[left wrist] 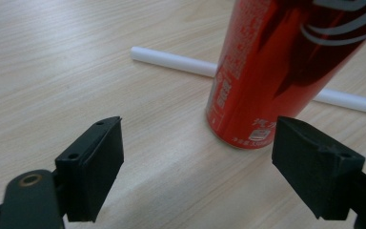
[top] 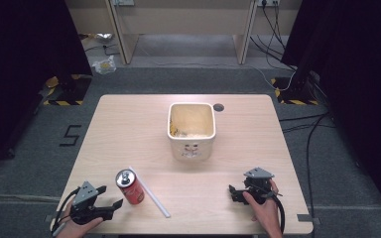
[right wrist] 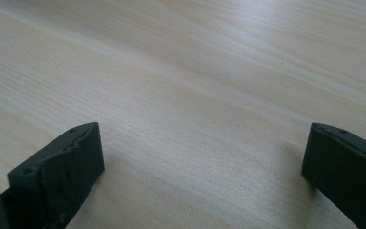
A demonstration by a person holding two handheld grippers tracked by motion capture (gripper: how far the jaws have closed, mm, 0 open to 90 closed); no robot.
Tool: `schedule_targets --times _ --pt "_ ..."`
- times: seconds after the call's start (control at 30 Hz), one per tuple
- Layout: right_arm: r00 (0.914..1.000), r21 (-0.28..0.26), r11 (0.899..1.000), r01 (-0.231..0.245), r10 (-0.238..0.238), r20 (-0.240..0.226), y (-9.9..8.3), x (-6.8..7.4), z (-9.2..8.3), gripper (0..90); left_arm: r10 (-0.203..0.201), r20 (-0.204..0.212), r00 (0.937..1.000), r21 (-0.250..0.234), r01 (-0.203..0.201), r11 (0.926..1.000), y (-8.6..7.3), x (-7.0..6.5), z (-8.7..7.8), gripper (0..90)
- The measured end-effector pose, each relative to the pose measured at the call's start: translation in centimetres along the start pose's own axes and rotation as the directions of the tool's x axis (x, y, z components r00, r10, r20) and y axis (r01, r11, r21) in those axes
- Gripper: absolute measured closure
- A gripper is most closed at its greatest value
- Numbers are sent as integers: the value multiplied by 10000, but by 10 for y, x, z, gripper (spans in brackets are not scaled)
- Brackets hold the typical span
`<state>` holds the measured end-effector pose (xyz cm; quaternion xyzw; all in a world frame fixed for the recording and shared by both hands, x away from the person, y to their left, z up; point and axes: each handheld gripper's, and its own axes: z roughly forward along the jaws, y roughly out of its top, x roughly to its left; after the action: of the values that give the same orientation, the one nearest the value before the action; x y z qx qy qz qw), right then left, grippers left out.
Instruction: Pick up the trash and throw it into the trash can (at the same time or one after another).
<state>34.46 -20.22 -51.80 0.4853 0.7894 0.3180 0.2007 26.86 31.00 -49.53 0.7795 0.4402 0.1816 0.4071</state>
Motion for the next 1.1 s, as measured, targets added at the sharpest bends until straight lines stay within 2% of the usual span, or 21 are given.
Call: schedule_targets --times 0.13,0.43,0.77,1.1 --pt "10000 -5 10000 13 -13 -1 0 0 0 5 84 272 9996 -119 -81 9999 3 -6 -1 170" --pt "10000 -1 10000 -1 1 -1 0 0 0 5 177 443 9989 -374 -160 9992 7 -12 1 162" --pt "10000 -8 10000 13 -13 -2 0 0 0 4 283 976 9948 -669 -218 9975 15 -18 4 161" --pt "10000 -7 10000 16 -16 -1 0 0 0 4 410 1212 9918 -848 -308 9959 25 -23 12 160"
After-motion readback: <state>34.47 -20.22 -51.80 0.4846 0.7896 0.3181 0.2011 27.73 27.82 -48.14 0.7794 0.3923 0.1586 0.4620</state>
